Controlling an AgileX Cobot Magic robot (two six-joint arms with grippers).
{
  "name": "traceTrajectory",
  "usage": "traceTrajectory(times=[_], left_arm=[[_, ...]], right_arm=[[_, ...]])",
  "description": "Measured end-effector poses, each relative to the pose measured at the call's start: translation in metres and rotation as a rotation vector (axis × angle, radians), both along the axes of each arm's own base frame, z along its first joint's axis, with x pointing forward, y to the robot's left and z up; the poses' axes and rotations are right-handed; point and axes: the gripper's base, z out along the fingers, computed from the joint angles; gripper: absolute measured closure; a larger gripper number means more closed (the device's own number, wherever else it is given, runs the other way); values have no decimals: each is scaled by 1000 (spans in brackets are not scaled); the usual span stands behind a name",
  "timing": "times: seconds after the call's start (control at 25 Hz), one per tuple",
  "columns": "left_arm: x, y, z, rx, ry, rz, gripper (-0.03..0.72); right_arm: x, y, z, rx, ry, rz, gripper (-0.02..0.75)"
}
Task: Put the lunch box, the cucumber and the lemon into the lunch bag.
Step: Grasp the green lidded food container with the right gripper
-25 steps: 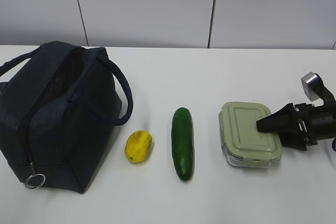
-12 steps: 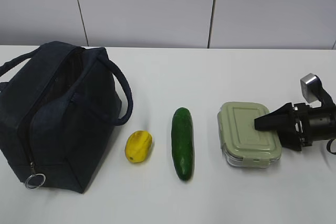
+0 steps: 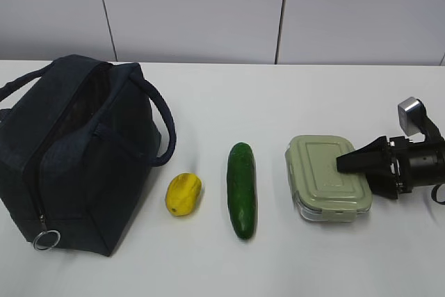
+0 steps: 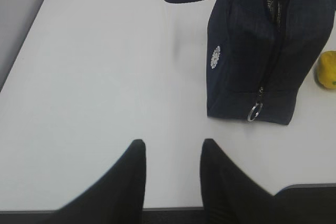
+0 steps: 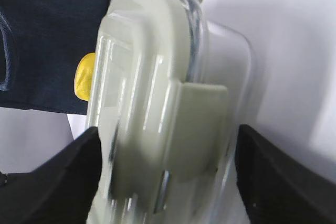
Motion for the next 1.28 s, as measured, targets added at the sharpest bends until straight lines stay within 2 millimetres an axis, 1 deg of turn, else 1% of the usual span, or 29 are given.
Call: traceTrajectory(times=[0.12, 0.2, 0.56, 1.28], left_arm=[[0, 0, 0, 0, 0, 0, 449], [0, 0, 0, 0, 0, 0, 449], [0, 0, 0, 0, 0, 0, 449], [2, 0, 0, 0, 12, 0, 449]], right_arm=[[-1, 0, 0, -2, 1, 8, 161], [-1, 0, 0, -4, 0, 12, 186], [-2, 1, 0, 28, 16, 27, 357], [-3, 1, 0, 32, 31, 22, 363]])
